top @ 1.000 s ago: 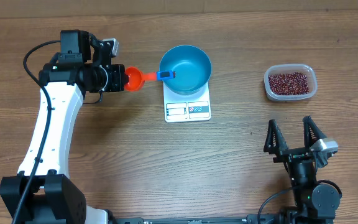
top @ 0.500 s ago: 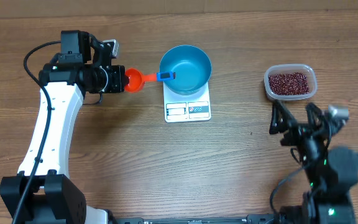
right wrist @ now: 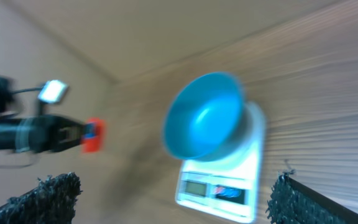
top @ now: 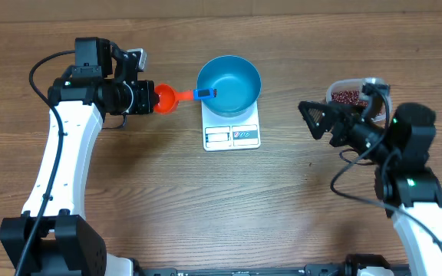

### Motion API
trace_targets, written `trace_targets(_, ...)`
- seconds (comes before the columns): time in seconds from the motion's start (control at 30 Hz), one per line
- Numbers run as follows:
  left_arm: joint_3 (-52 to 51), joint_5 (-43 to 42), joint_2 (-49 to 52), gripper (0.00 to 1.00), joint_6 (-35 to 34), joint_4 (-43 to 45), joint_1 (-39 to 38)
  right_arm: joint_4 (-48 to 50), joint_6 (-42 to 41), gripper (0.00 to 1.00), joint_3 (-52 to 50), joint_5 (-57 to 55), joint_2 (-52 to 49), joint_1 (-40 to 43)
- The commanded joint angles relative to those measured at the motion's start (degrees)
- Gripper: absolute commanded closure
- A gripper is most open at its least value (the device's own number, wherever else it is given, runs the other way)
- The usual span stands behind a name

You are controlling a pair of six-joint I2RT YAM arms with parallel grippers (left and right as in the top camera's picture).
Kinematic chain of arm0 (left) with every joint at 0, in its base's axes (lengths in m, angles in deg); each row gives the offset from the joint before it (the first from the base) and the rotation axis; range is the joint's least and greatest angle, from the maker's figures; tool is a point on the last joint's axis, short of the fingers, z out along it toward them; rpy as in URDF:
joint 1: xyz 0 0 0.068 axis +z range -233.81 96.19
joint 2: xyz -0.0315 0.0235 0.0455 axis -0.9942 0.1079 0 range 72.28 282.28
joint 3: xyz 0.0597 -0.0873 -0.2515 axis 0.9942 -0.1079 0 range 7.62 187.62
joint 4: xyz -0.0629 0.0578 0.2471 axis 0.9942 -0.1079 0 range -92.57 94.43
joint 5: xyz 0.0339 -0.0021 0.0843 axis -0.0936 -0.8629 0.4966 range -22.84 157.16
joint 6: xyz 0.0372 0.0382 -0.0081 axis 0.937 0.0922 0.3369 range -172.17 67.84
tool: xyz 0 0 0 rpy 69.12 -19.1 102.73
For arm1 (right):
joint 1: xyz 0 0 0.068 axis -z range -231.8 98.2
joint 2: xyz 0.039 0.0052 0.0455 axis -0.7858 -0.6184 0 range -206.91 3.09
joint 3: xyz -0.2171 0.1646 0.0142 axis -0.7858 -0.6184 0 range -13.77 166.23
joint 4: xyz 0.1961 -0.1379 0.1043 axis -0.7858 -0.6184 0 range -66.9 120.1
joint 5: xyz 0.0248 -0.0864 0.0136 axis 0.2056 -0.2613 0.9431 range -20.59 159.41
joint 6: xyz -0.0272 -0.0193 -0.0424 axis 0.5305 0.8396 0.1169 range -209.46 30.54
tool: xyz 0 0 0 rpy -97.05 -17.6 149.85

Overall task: Scoop item into bowl and weigh 150g on scale
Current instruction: 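Reach the right gripper to the scoop's blue handle and grasp it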

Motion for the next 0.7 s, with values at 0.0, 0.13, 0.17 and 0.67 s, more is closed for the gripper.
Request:
trace_targets(0.0,0.8,-0.6,-1.2,0.96,1.1,0.1,-0.2,4.0,-5.4,0.00,2.1,15.3,-3.9,-0.2)
trace_targets(0.13,0.8,-0.6,-1.2,0.96,1.1,0.1,-0.8,8.9,-6.8,0.00,2.1,22.2,-7.6,-0.2)
trace_targets(0.17,0.8,-0.6,-1.2,0.96,1.6,0.1,-1.2,8.9,-6.8,0.00,2.1,22.7,-8.0,-0.2)
trace_targets(0.67,0.8,6.9,-1.2,0.96,5.3,4.8,-14.2,8.0,-12.1,0.00,2.1,22.3,-8.4,-2.3)
